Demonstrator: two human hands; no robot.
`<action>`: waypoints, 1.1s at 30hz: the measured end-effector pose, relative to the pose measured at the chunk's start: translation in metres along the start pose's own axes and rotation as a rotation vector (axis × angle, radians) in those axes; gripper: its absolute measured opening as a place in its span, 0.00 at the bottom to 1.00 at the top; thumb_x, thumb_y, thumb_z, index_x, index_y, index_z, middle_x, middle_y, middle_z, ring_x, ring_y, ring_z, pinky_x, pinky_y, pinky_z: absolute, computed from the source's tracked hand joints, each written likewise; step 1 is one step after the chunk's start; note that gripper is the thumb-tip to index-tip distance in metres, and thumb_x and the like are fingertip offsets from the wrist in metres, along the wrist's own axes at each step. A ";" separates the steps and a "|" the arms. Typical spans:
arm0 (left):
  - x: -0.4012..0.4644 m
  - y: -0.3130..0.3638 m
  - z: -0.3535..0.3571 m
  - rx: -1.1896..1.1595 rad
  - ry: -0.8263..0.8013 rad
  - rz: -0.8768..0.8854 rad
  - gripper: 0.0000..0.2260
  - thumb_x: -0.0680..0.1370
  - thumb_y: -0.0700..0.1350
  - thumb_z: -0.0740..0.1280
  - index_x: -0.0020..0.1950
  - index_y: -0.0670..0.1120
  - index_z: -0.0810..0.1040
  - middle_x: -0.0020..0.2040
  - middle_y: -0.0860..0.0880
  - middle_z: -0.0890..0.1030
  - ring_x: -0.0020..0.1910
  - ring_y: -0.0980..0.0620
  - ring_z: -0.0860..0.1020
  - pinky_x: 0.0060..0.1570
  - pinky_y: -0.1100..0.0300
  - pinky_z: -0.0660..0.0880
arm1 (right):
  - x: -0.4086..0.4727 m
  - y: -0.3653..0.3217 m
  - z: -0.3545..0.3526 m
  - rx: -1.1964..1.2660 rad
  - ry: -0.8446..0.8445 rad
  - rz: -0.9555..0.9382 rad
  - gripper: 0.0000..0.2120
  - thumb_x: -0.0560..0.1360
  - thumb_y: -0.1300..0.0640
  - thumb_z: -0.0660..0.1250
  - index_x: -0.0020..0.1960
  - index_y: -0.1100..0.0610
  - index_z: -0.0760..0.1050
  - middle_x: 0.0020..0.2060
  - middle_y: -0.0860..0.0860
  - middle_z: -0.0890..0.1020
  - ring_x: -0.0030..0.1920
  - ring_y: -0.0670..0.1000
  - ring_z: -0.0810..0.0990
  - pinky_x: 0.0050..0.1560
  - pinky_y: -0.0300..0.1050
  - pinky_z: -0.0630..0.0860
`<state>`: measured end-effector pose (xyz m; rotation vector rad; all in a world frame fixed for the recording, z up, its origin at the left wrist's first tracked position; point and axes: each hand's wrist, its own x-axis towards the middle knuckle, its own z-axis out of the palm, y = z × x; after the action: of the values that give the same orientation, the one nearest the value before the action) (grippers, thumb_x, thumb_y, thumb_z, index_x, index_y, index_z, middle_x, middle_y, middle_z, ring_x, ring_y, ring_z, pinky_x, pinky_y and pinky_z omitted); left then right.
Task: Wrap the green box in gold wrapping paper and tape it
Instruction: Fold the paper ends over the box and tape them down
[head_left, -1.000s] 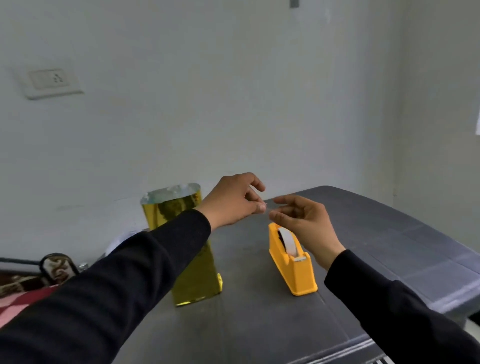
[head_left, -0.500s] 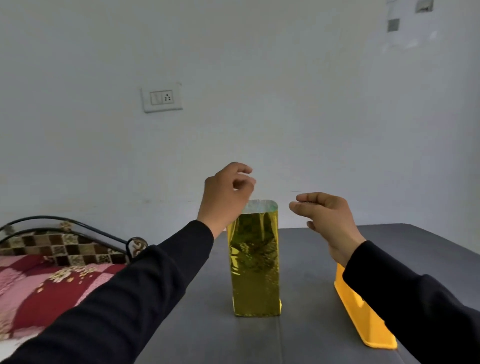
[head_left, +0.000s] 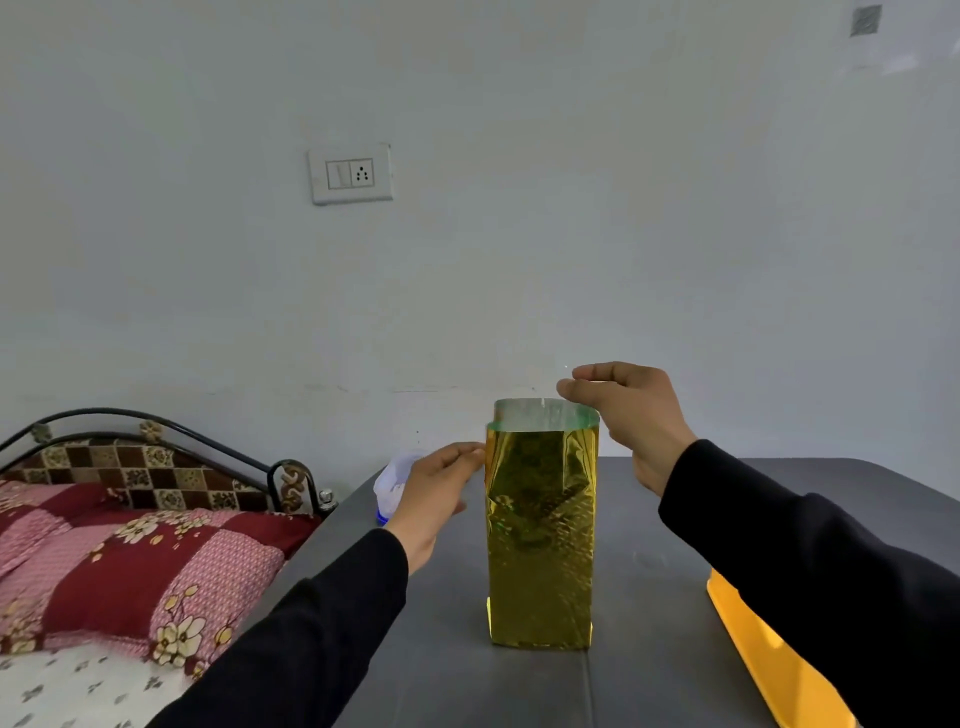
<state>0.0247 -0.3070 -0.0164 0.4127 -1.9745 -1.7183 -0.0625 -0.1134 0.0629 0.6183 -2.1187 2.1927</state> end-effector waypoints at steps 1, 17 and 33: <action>0.001 0.000 0.003 0.012 -0.039 0.018 0.08 0.83 0.51 0.66 0.56 0.54 0.84 0.55 0.54 0.84 0.60 0.54 0.78 0.57 0.53 0.76 | 0.001 0.001 0.003 -0.012 -0.001 -0.007 0.13 0.72 0.54 0.80 0.54 0.54 0.83 0.49 0.50 0.84 0.49 0.47 0.79 0.36 0.38 0.71; 0.015 0.000 0.017 0.175 -0.310 0.016 0.13 0.78 0.54 0.71 0.62 0.65 0.79 0.64 0.55 0.78 0.64 0.52 0.75 0.48 0.55 0.72 | 0.002 0.021 0.024 -0.244 -0.054 -0.054 0.28 0.68 0.68 0.77 0.65 0.52 0.78 0.47 0.44 0.86 0.47 0.41 0.83 0.35 0.31 0.76; 0.006 -0.004 0.020 0.179 -0.342 0.033 0.22 0.77 0.50 0.73 0.68 0.65 0.74 0.66 0.56 0.73 0.60 0.55 0.74 0.46 0.58 0.71 | 0.004 0.052 0.014 -0.255 0.062 0.071 0.63 0.61 0.71 0.81 0.82 0.47 0.47 0.79 0.53 0.62 0.77 0.59 0.64 0.65 0.55 0.77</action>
<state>0.0084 -0.2944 -0.0208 0.1500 -2.3730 -1.6857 -0.0778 -0.1317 0.0141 0.4580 -2.3668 1.8993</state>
